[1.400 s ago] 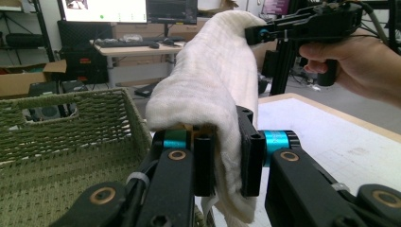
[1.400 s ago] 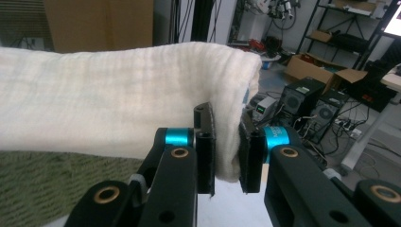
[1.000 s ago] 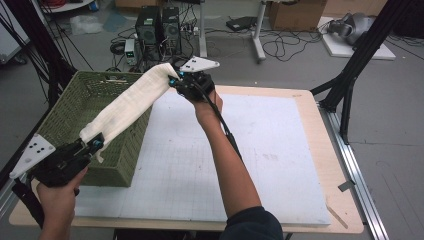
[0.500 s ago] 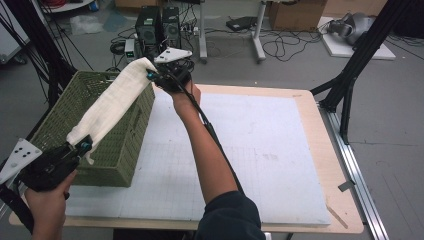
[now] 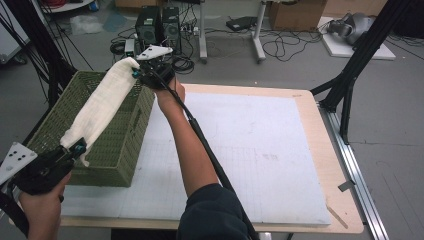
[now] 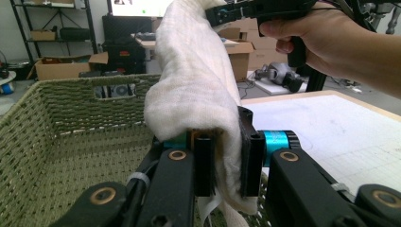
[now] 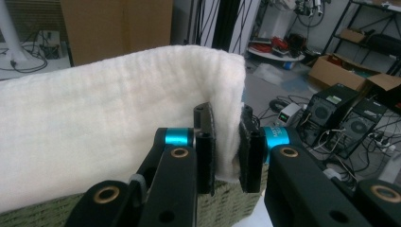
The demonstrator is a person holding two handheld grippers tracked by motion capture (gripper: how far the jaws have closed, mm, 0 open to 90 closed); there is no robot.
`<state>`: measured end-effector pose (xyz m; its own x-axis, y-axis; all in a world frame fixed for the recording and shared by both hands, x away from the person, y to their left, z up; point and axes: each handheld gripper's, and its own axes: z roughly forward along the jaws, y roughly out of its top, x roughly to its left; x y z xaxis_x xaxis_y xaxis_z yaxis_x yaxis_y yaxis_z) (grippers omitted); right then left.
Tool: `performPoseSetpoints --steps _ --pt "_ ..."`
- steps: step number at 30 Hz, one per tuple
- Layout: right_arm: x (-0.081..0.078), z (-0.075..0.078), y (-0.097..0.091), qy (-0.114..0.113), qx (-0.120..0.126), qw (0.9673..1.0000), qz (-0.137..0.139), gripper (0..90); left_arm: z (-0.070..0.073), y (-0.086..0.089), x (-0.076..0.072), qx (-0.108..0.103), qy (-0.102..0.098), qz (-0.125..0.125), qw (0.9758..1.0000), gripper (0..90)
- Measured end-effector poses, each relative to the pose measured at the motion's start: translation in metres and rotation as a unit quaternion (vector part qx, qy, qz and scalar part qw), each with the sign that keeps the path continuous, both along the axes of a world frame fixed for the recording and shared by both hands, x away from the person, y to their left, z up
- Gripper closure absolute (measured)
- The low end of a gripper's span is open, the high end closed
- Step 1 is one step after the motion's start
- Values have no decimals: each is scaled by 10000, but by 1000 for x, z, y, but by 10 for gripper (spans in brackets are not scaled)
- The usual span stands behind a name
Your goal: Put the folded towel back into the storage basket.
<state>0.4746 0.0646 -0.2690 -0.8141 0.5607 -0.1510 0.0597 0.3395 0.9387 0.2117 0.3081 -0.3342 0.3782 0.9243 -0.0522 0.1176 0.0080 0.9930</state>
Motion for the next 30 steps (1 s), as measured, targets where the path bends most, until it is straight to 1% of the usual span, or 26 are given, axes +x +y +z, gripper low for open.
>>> performPoseSetpoints --steps 1,4,5,7,11,14,17,20,23,25,26,27,28,29,30 --pt "0 0 2 34 7 10000 -11 801 0 1 0 -4 2 12 10000 799" --pt "2 -1 7 2 0 10000 19 800 -2 3 -1 -12 29 28 10000 799" --pt "2 -1 9 24 -2 10000 7 800 -2 3 -1 -7 38 31 10000 799" --pt "3 -2 13 -18 -3 10000 20 800 -3 3 -1 5 48 48 10000 799" --pt "6 -6 19 69 14 10000 -30 801 -3 5 -1 -9 64 77 9999 799" --pt "7 -8 23 70 36 10000 -45 801 -3 8 -1 -10 84 122 9999 799" --pt "9 -11 31 107 22 9999 -30 800 -4 11 0 -80 113 172 9998 799" --pt "11 -11 40 127 24 9999 -35 800 -5 14 1 -92 141 206 9996 799" --pt "12 -11 51 192 54 9998 -87 801 -5 16 1 -52 175 246 9995 797" --pt "13 -11 61 151 -17 9998 -103 801 -4 17 1 -54 234 257 9994 784" --pt "13 -11 66 149 -32 9998 -105 801 -5 18 1 -69 285 269 9992 764" --pt "14 -12 71 137 -67 9998 -136 797 -5 19 2 -81 365 291 9989 714" --pt "15 -13 76 126 -85 9997 -179 773 -5 20 3 -118 456 314 9984 641" --pt "16 -15 81 113 -78 9994 -318 685 -5 23 5 -223 546 355 9976 551" --pt "17 -18 85 139 -38 9989 -456 540 -5 23 5 -223 546 355 9976 461"
